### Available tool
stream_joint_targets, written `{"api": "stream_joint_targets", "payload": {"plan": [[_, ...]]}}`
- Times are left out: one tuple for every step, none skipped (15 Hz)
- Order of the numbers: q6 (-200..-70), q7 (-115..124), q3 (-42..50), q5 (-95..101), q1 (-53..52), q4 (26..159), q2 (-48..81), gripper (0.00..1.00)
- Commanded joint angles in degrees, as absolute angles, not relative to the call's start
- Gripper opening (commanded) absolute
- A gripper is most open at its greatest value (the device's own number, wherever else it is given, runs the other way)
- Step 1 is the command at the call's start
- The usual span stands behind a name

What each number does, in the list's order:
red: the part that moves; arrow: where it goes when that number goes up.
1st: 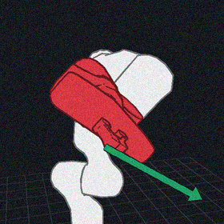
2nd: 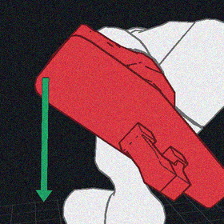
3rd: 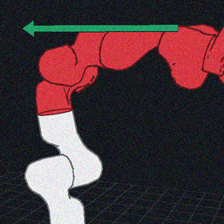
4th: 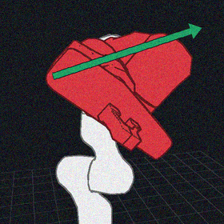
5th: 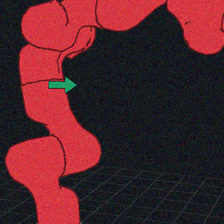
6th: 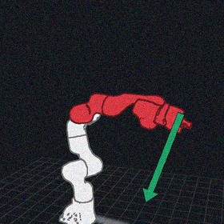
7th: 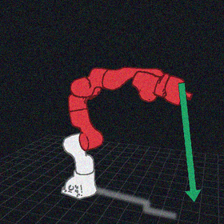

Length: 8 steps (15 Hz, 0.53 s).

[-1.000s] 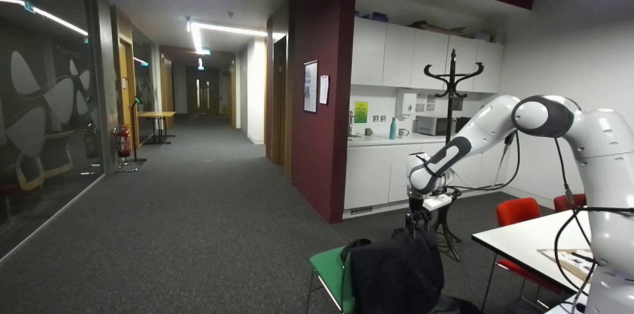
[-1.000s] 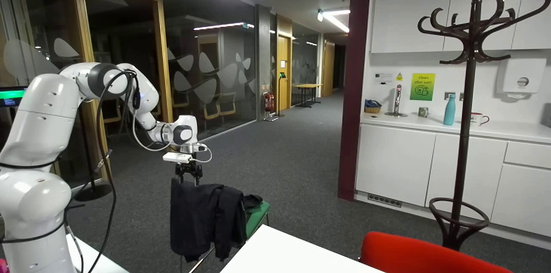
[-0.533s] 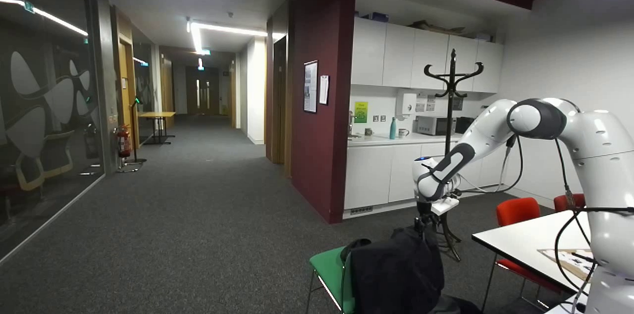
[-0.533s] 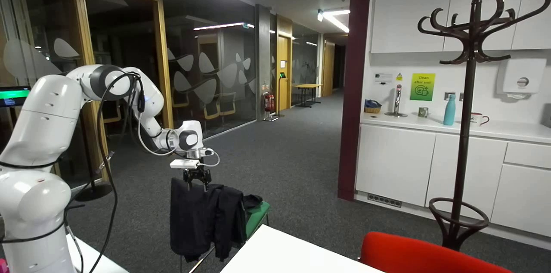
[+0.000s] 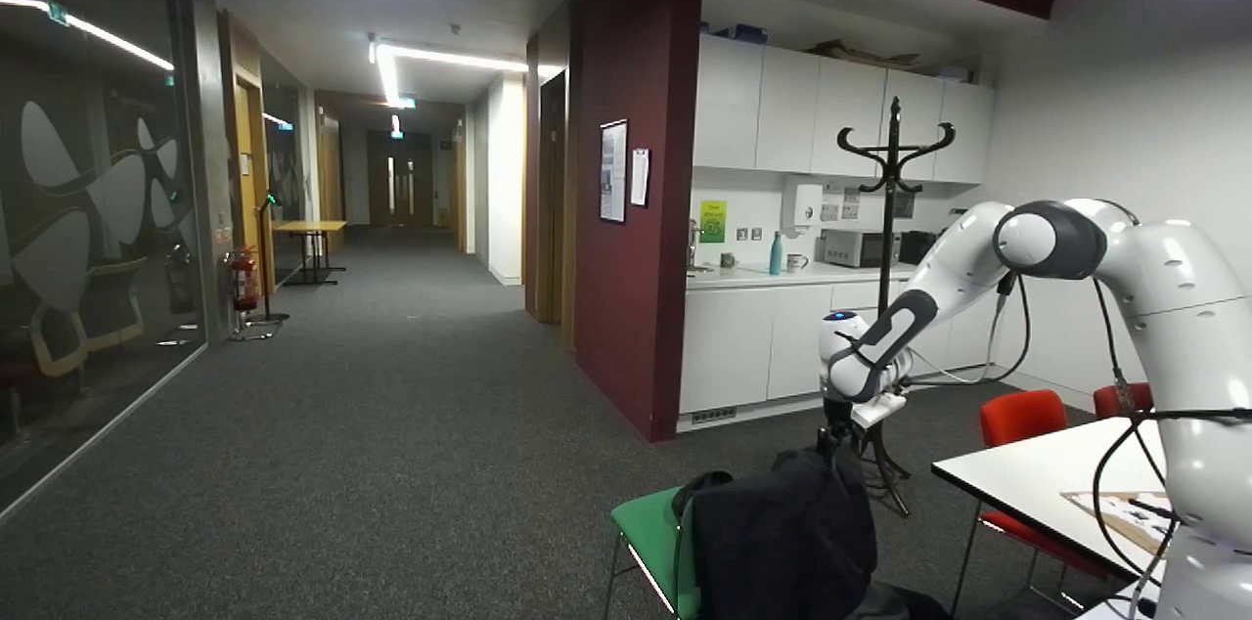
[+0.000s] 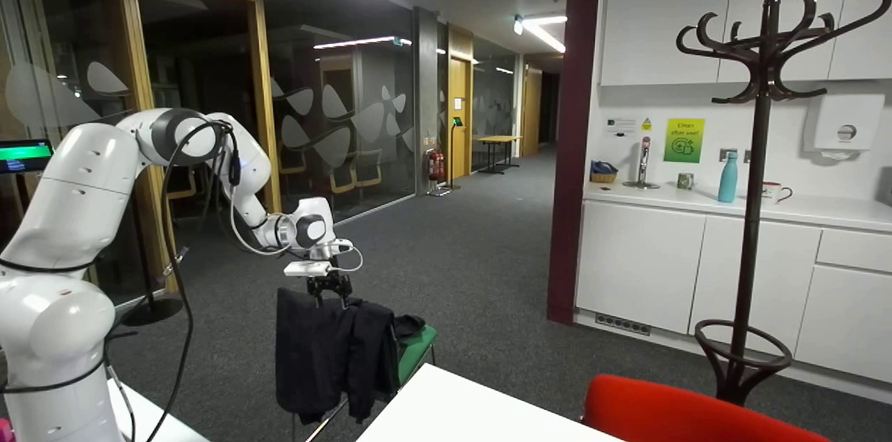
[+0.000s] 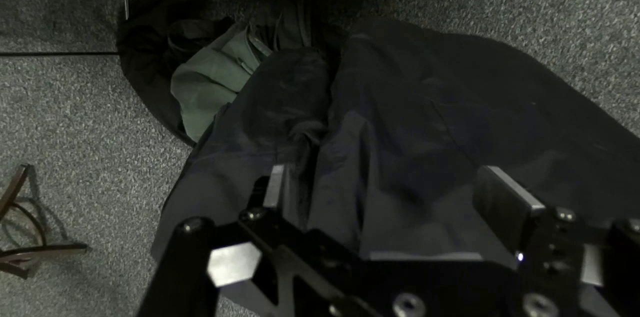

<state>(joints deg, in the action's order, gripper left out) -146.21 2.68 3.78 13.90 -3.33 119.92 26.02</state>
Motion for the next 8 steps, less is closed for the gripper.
{"api": "stream_joint_targets", "payload": {"plan": [[-149.98, 6.01, 5.83, 16.8, -5.13, 117.53, 27.45, 1.0], [-150.49, 6.44, 6.08, 17.26, -5.43, 117.02, 27.73, 1.0], [-150.82, 6.21, 5.82, 17.04, -5.33, 116.47, 28.09, 1.0], [-150.88, 6.06, 5.71, 16.89, -5.41, 115.89, 28.52, 1.0], [-150.64, 5.56, 5.14, 15.99, -5.18, 115.15, 29.07, 1.0], [-150.41, 5.02, 4.68, 15.41, -5.01, 114.45, 29.66, 1.0], [-150.09, 4.72, 4.32, 14.97, -4.96, 113.8, 30.19, 1.0], [-149.99, 4.35, 3.87, 14.47, -4.82, 113.12, 30.73, 1.0]]}}
